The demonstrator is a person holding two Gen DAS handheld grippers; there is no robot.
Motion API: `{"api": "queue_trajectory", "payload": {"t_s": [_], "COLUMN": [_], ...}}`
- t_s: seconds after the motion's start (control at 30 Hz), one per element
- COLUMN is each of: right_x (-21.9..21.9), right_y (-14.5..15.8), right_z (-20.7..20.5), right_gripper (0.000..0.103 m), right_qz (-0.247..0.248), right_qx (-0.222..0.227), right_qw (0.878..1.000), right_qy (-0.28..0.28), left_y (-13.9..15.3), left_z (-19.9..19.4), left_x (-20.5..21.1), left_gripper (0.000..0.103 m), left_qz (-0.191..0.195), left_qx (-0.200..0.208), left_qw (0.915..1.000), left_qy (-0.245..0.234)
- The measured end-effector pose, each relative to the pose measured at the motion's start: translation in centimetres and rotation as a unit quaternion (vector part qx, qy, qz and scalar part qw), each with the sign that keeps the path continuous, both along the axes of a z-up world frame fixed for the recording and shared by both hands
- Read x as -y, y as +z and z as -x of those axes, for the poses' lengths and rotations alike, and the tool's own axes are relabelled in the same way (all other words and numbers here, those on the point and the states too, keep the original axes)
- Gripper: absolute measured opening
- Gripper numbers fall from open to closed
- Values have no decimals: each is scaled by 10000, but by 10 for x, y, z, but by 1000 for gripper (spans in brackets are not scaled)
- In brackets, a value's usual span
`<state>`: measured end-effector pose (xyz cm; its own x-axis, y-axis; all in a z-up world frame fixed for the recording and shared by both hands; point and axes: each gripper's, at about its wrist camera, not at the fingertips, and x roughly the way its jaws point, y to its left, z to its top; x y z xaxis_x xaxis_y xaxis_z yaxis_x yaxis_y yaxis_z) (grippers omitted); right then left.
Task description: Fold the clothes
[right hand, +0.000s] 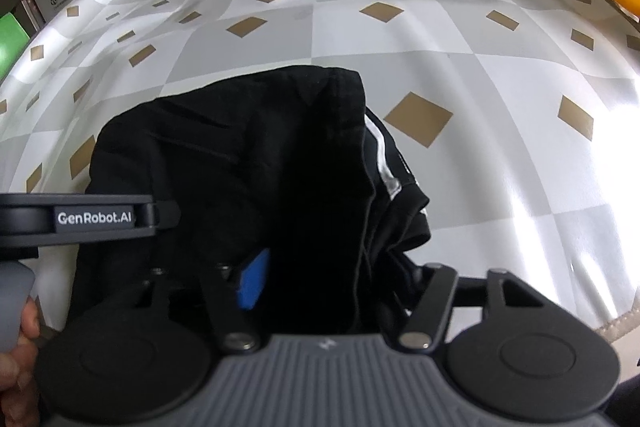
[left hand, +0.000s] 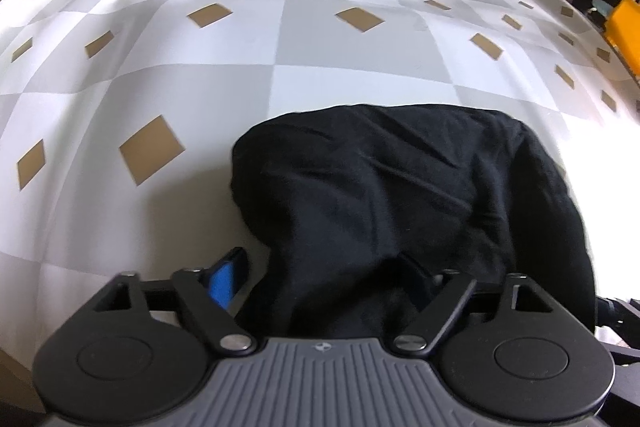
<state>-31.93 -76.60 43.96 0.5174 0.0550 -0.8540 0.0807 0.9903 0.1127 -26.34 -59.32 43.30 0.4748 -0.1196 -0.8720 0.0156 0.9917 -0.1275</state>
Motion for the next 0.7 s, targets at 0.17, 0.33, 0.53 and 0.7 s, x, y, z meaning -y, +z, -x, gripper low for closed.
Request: {"api": "queue_trajectory", "payload": {"t_s": [0.17,0.33,0.53,0.7], "right_x": [0,4,9,9], "right_y": [2,11,21,27], "right_z": [-1,-1,0,1], "right_gripper": [27,21,20,20], "right_qz": [-159,-261,-427,-469], "right_qx": [83,244,400,525], "right_qw": [9998,9994,9983,9975], "right_qy": [91,-12,-41,-5], "left_y": [4,10,18,25], "left_z": [-1,-1,-2,-3], "left_x": [8,7,4,3], "left_gripper": [46,24,21,20], "left_qz": [89,218,289,254], "left_qx": [39,100,153,222], "left_qw": [9998,9996,9994,9994], "left_qy": [-170,-177,-55,-16]}}
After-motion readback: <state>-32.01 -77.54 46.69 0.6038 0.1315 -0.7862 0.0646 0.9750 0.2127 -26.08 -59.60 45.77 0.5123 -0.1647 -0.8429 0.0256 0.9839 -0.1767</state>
